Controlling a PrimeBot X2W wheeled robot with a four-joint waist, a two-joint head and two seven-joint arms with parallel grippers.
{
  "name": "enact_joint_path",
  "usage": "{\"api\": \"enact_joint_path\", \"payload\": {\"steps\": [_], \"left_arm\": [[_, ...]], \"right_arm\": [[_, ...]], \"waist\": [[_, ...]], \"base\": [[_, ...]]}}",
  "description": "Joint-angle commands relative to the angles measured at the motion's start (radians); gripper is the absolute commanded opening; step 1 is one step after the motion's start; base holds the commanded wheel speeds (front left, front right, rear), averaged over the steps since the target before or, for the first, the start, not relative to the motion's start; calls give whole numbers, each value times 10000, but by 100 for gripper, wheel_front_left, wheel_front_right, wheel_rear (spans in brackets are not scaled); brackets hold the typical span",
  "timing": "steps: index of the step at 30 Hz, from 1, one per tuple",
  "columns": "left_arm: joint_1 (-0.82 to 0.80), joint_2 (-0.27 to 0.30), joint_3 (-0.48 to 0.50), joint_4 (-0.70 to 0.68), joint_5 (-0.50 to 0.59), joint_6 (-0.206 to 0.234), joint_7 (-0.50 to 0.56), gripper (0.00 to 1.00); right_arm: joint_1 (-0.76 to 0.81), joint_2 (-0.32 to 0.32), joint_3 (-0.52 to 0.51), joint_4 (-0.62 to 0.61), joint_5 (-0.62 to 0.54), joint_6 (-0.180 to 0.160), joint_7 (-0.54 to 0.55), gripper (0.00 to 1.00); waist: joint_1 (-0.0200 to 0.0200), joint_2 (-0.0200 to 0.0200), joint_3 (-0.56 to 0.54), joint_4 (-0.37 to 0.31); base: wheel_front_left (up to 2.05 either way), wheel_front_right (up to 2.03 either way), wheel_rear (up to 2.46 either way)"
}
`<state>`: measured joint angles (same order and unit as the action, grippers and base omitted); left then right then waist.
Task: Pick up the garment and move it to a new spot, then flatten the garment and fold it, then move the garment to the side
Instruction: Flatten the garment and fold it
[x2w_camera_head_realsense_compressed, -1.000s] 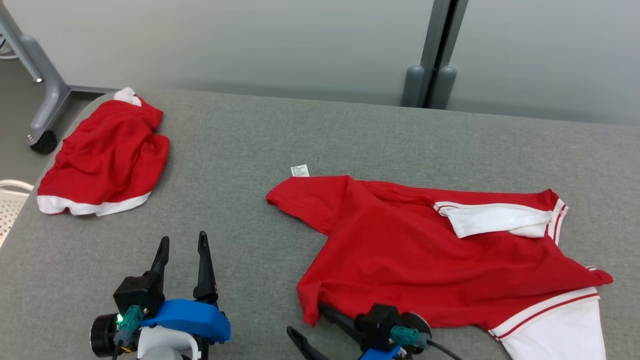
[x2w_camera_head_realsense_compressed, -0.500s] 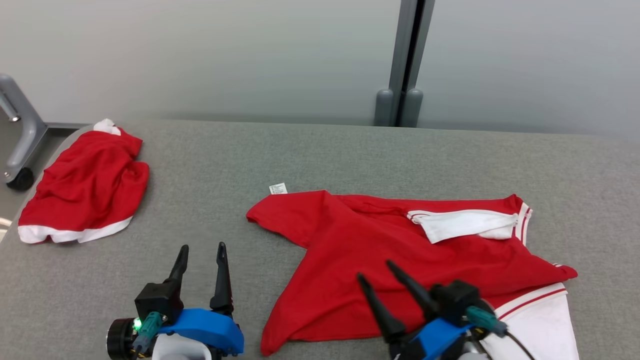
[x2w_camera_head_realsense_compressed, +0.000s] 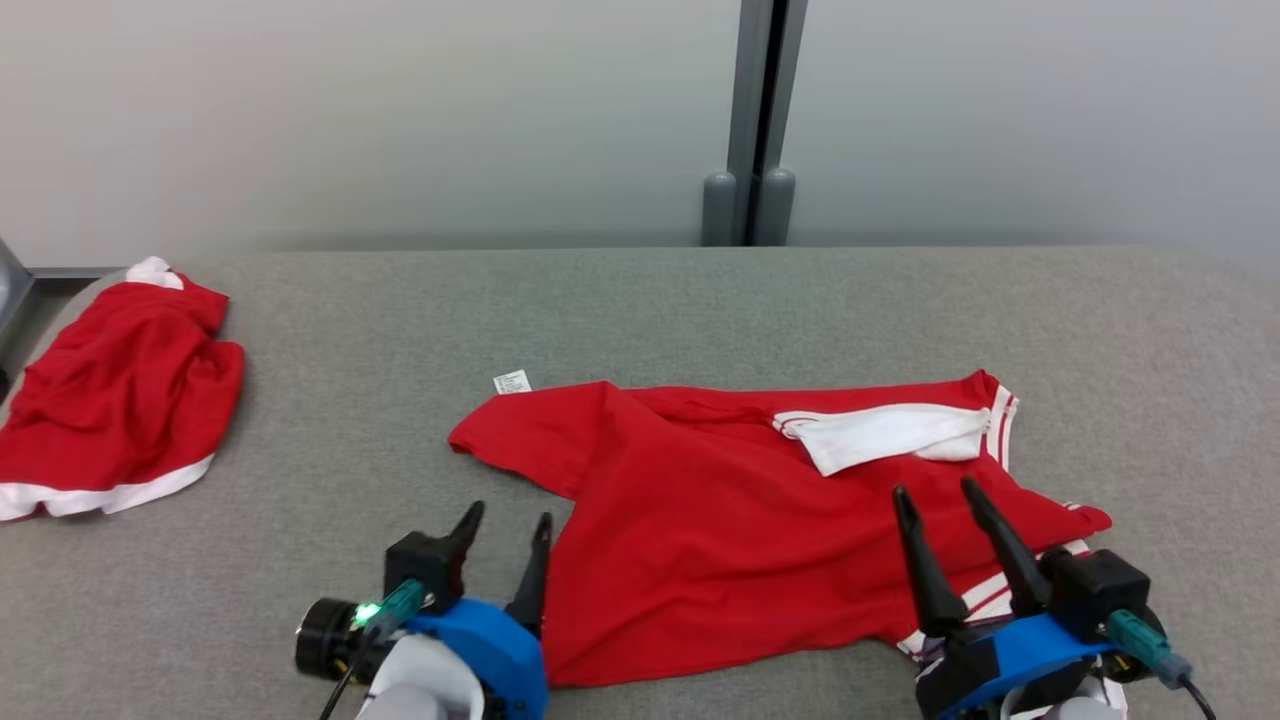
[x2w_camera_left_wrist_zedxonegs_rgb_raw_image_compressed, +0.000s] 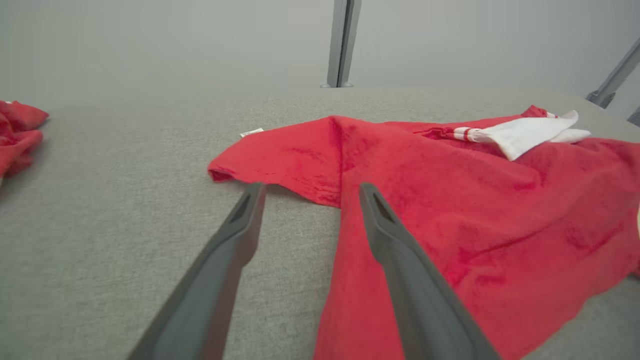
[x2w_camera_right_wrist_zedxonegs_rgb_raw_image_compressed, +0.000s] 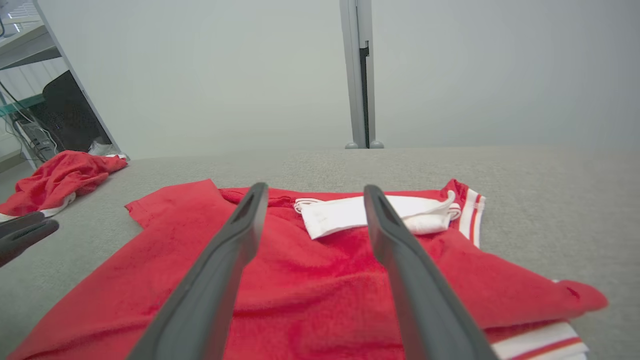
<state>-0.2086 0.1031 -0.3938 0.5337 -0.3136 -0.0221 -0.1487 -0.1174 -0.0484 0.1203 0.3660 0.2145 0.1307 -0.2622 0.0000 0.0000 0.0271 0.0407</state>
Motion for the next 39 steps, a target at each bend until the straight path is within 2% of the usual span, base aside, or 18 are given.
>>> {"api": "enact_joint_path", "payload": {"steps": [1, 6, 15, 16, 17, 18, 23, 29, 35, 39], "left_arm": [[-345, -18, -177, 178, 97, -173, 210, 100], [-1216, -75, -703, 1086, 58, -650, 1336, 100], [-2470, 105, -1008, 2403, -109, -929, 2549, 100], [-2574, 126, -1049, 2449, -113, -942, 2587, 88], [-2652, 131, -1102, 2485, -137, -962, 2557, 24], [-2713, 126, -1118, 2476, -188, -982, 2474, 0], [-3073, 281, -1187, 2375, -95, -990, 2004, 0], [-3807, 562, -1119, 2295, 135, -722, 1398, 0], [-4480, 725, -1077, 2659, 163, -675, 1256, 0], [-4703, 665, -1058, 2923, 179, -613, 770, 0]], "right_arm": [[103, -35, -172, -131, -135, 2, -39, 100], [-66, -36, -577, -380, -312, 2, -40, 100], [-496, -38, -773, -572, -315, 2, -40, 100], [-534, -38, -785, -578, -293, 2, -40, 100], [-577, -36, -823, -584, -277, 2, -39, 100], [-609, -38, -854, -606, -255, 2, -40, 100], [-648, -36, -957, -674, -238, 2, -39, 100], [-802, -36, -1103, -770, -173, 2, -40, 100], [-999, -38, -1258, -812, -302, 2, -39, 100], [-1081, -38, -1427, -902, -298, 2, -41, 100]], "waist": [[0, 0, 77, -69], [0, 0, 451, -414], [0, 0, 1252, -1045], [0, 0, 1338, -1093], [0, 0, 1389, -1120], [0, 0, 1455, -1147], [0, 0, 1643, -1199], [0, 0, 1827, -1241], [0, 0, 2040, -1313], [0, 0, 2163, -1378]], "base": [[0, 0, 0], [0, 0, 0], [0, 0, 0], [0, 0, 0], [0, 0, 0], [0, 0, 0], [0, 0, 0], [0, 0, 0], [0, 0, 0], [0, 0, 0]]}}
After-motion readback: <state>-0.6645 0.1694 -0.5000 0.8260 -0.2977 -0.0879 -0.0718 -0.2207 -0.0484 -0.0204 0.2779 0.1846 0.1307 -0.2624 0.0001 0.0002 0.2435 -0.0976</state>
